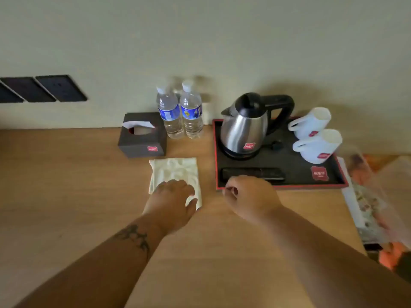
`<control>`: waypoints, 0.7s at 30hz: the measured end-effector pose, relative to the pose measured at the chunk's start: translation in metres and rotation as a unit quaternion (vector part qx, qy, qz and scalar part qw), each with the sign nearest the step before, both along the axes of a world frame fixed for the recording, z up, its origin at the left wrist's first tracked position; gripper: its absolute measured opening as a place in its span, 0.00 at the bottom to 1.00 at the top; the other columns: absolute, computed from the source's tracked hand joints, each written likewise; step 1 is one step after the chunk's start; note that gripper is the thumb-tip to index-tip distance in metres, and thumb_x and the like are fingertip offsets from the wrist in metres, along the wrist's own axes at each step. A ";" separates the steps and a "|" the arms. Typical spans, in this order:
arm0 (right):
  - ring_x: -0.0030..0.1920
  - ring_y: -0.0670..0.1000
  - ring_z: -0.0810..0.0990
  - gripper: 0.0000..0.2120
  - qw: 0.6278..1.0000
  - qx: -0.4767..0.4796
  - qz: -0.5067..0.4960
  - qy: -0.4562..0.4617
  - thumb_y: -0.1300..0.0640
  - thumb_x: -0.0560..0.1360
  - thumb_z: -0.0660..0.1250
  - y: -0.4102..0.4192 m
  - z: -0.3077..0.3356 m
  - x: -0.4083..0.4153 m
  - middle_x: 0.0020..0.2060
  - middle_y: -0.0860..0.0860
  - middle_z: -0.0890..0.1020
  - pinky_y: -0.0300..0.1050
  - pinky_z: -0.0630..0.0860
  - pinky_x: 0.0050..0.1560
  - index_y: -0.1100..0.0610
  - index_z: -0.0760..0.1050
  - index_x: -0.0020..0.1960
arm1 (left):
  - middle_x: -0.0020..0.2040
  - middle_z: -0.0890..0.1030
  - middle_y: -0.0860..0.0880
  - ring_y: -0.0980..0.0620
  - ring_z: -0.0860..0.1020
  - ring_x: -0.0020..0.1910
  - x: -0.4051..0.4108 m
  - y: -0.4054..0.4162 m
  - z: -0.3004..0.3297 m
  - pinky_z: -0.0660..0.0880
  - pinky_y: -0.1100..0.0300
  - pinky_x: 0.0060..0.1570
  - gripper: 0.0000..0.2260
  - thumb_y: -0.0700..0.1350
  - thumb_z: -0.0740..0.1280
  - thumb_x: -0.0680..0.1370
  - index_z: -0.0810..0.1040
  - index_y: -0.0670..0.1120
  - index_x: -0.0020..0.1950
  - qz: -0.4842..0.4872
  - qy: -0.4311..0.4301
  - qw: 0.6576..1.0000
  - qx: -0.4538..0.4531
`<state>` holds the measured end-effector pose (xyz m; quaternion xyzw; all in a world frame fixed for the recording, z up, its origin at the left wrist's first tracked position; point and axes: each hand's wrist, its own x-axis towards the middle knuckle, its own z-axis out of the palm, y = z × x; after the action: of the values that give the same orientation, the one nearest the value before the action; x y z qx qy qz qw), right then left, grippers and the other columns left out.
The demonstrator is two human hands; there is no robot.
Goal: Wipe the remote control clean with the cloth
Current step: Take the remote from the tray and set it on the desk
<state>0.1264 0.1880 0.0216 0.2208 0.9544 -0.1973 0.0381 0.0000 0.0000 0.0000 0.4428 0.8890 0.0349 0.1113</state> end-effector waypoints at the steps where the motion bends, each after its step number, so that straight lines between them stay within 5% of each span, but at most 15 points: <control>1: 0.42 0.49 0.79 0.10 1.000 -0.001 0.007 -0.004 0.44 0.76 0.62 0.000 -0.011 0.003 0.39 0.44 0.77 0.41 0.66 0.39 0.46 0.78 0.51 | 0.59 0.79 0.53 0.48 0.76 0.59 0.005 -0.001 -0.016 0.69 0.55 0.61 0.19 0.59 0.57 0.79 0.77 0.53 0.62 0.000 -0.017 1.000 0.000; 3: 0.44 0.48 0.80 0.10 1.000 -0.003 0.010 0.008 0.45 0.76 0.62 0.004 -0.034 0.006 0.41 0.44 0.79 0.41 0.67 0.41 0.46 0.79 0.52 | 0.74 0.69 0.50 0.46 0.66 0.73 0.010 0.001 -0.054 0.55 0.51 0.74 0.27 0.61 0.55 0.79 0.67 0.51 0.74 0.019 -0.002 1.000 -0.009; 6: 0.43 0.49 0.80 0.10 0.999 -0.038 -0.021 0.013 0.46 0.75 0.64 0.011 -0.057 0.006 0.41 0.45 0.81 0.43 0.72 0.44 0.46 0.79 0.51 | 0.81 0.54 0.48 0.47 0.52 0.80 0.024 0.009 -0.095 0.40 0.49 0.76 0.31 0.64 0.51 0.80 0.56 0.50 0.80 0.042 -0.006 0.999 -0.019; 12: 0.39 0.49 0.79 0.08 0.997 0.006 -0.028 0.070 0.50 0.71 0.72 0.059 -0.072 -0.027 0.38 0.44 0.80 0.44 0.74 0.42 0.48 0.81 0.49 | 0.80 0.59 0.47 0.45 0.55 0.80 0.024 0.015 -0.124 0.52 0.42 0.76 0.34 0.65 0.58 0.75 0.63 0.51 0.77 0.057 -0.002 0.998 -0.002; 16: 0.53 0.53 0.78 0.25 0.994 0.064 0.046 -0.073 0.47 0.68 0.73 0.087 -0.068 -0.056 0.53 0.47 0.78 0.51 0.74 0.54 0.46 0.74 0.64 | 0.79 0.62 0.46 0.43 0.59 0.78 0.023 0.016 -0.127 0.56 0.40 0.75 0.34 0.64 0.60 0.74 0.68 0.48 0.76 0.052 0.017 0.998 0.035; 21: 0.53 0.54 0.78 0.21 0.976 0.107 0.106 -0.155 0.54 0.68 0.71 0.090 -0.070 -0.066 0.53 0.48 0.77 0.49 0.75 0.50 0.46 0.75 0.61 | 0.79 0.62 0.45 0.43 0.59 0.78 0.022 0.016 -0.127 0.56 0.39 0.75 0.35 0.65 0.59 0.74 0.67 0.48 0.76 0.042 0.028 0.999 0.012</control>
<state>0.0607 0.2783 -0.0480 0.1490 0.9704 -0.0525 0.1827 0.0222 0.0160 -0.1271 0.4071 0.9092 0.0378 0.0793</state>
